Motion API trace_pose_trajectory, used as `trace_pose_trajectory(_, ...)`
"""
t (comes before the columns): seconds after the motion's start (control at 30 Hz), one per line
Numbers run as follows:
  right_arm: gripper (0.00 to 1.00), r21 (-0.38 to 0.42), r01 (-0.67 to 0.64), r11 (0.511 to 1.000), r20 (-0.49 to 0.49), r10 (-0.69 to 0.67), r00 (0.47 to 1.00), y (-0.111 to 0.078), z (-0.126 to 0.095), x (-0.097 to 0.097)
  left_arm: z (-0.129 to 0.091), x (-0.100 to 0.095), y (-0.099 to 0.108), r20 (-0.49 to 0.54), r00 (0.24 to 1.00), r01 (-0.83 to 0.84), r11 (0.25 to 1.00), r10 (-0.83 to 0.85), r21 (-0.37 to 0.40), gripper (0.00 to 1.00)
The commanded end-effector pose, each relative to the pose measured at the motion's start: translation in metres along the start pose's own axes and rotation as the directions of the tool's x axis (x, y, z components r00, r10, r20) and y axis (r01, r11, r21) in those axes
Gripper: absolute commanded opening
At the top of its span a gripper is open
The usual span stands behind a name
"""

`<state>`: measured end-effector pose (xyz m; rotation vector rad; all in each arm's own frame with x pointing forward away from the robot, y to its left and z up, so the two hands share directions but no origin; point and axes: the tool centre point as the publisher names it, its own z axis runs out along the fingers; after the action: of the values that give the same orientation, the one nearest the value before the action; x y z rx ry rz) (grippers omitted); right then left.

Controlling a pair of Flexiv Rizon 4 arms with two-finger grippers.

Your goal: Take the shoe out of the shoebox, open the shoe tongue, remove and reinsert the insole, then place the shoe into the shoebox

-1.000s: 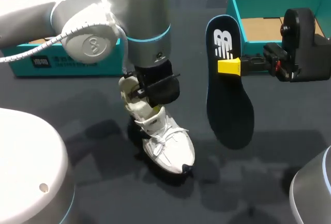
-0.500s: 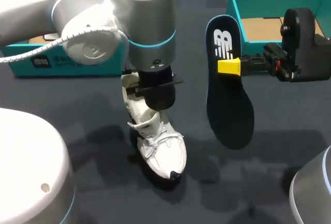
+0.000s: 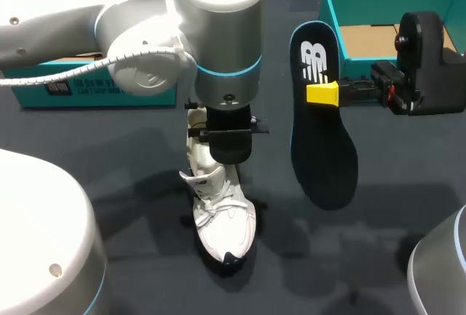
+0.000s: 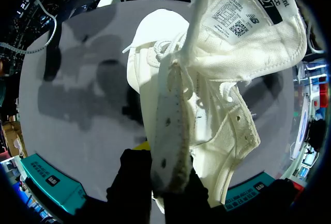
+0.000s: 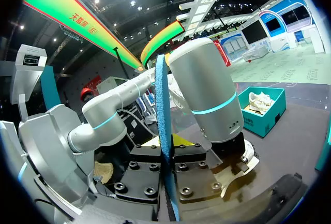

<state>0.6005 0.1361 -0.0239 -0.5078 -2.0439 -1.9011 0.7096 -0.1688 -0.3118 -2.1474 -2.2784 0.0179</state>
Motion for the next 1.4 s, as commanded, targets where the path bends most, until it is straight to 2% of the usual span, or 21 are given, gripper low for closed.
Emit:
trace_pose_trajectory(0.03, 0.00, 0.001, -0.002, 1.000, 0.002, 0.002, 1.000, -0.001, 0.001, 0.000, 0.013, -0.017, 0.002, -0.025, 1.000, -0.010, 1.000, 0.010, 0.019, 0.00)
trace_pose_trajectory(0.43, 0.00, 0.001, -0.002, 1.000, 0.002, 0.002, 1.000, -0.001, 0.001, 0.000, 0.040, -0.031, -0.002, -0.050, 0.999, -0.008, 0.996, 0.012, 0.084, 0.00)
trace_pose_trajectory(0.7, 0.00, 0.001, -0.002, 1.000, 0.002, 0.002, 1.000, -0.001, 0.001, 0.000, 0.059, -0.036, -0.001, -0.083, 0.997, 0.004, 0.996, 0.003, 0.084, 0.00)
trace_pose_trajectory(1.4, 0.00, 0.001, -0.002, 1.000, 0.002, 0.002, 1.000, -0.001, 0.001, 0.000, 0.089, -0.042, 0.008, -0.129, 0.991, -0.013, 0.995, 0.026, 0.102, 0.00)
